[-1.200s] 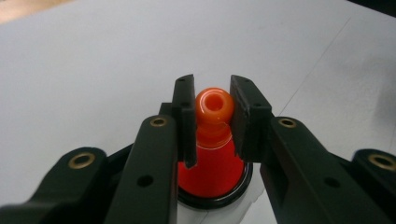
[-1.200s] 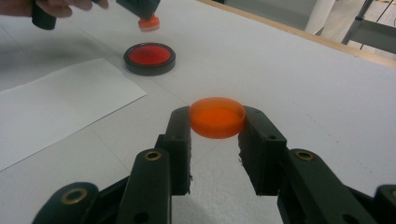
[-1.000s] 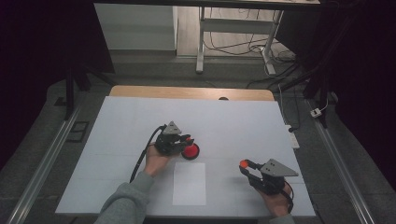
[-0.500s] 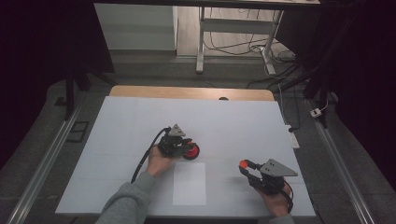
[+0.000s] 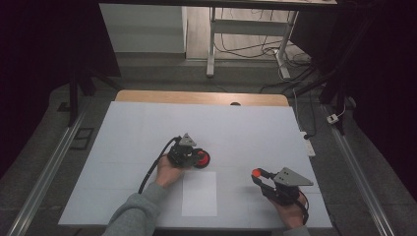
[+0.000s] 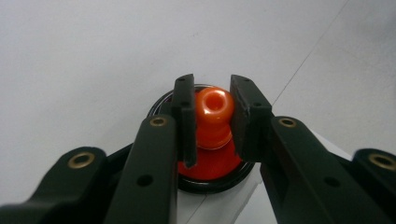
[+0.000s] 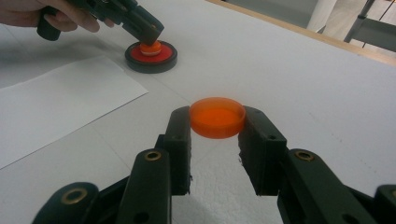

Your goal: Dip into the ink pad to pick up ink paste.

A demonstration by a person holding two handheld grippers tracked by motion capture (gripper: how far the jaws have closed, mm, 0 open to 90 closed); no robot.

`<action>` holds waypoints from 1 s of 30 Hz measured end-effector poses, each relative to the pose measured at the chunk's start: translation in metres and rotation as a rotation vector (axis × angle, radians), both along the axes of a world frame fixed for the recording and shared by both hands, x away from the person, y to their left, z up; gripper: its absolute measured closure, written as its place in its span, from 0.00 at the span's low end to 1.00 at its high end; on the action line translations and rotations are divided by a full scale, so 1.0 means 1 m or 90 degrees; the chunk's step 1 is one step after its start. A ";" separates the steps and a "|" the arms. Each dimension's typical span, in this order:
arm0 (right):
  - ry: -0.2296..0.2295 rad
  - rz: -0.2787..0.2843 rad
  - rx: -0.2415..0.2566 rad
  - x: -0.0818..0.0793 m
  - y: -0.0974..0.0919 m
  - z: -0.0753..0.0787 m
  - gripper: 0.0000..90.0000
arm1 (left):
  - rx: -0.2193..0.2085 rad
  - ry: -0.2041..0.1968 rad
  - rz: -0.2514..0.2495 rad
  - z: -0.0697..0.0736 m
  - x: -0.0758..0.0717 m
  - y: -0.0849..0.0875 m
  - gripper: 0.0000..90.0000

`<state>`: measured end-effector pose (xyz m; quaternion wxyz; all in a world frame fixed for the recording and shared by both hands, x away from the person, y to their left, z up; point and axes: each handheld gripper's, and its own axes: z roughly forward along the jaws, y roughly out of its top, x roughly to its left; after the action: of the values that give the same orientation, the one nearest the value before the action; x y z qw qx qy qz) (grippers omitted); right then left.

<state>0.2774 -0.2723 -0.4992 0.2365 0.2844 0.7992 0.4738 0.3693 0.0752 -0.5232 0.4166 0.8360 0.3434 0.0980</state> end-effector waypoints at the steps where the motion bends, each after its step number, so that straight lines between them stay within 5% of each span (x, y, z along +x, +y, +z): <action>1: 0.001 0.000 0.001 0.000 0.000 0.000 0.71 | 0.000 -0.003 0.000 -0.001 -0.001 0.000 0.81; 17: 0.002 0.000 -0.001 -0.001 0.001 0.000 0.71 | 0.031 -0.036 0.009 -0.002 -0.008 -0.005 0.82; 30: 0.002 -0.001 0.000 -0.001 0.000 0.000 0.71 | 0.026 -0.042 0.011 -0.003 -0.009 -0.005 0.82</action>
<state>0.2767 -0.2719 -0.4992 0.2358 0.2853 0.7995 0.4730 0.3600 0.0706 -0.5265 0.4097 0.8377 0.3345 0.1360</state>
